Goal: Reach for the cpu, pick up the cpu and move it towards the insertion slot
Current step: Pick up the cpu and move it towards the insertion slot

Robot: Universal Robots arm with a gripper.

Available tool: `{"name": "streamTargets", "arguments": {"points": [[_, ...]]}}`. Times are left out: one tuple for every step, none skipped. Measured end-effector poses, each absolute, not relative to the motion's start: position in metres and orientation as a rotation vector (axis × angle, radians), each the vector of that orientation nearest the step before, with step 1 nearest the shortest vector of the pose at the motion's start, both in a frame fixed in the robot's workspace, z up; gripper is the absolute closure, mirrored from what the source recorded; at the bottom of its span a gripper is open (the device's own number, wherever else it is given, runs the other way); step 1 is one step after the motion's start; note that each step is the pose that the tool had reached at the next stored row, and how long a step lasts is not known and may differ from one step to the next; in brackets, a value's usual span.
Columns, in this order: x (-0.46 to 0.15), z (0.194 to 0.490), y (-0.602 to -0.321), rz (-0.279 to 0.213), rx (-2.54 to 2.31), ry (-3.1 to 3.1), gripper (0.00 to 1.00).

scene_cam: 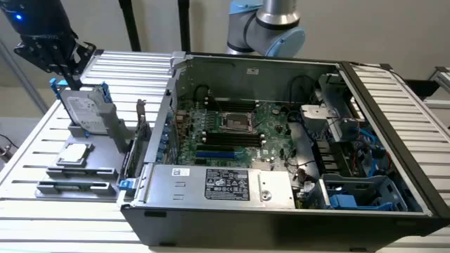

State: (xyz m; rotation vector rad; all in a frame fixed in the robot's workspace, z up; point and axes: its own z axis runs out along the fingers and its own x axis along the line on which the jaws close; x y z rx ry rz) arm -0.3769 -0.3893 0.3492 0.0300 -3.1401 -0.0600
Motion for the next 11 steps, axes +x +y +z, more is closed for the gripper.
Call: {"name": "streamTargets", "arguments": {"points": [[-0.3769, 0.3493, -0.3893, -0.06, 0.03, -3.14, 0.89], [-0.3769, 0.3492, -0.3893, -0.06, 0.03, -3.14, 0.89], [-0.3769, 0.3492, -0.3893, -0.06, 0.03, -3.14, 0.89], [-0.3769, 0.3492, -0.3893, -0.06, 0.03, -3.14, 0.89], [-0.3769, 0.3492, -0.3893, -0.06, 0.03, -3.14, 0.89], [-0.3769, 0.3492, -0.3893, -0.06, 0.03, -3.14, 0.89], [-0.3769, 0.3492, -0.3893, -0.06, 0.03, -3.14, 0.89], [-0.3769, 0.3492, -0.3893, -0.06, 0.03, -3.14, 0.89], [-0.3769, 0.3492, -0.3893, -0.06, 0.03, -3.14, 0.89], [-0.3769, 0.3492, -0.3893, -0.06, 0.03, -3.14, 0.89], [-0.3769, 0.3492, -0.3893, -0.06, 0.03, -3.14, 0.89]]}}
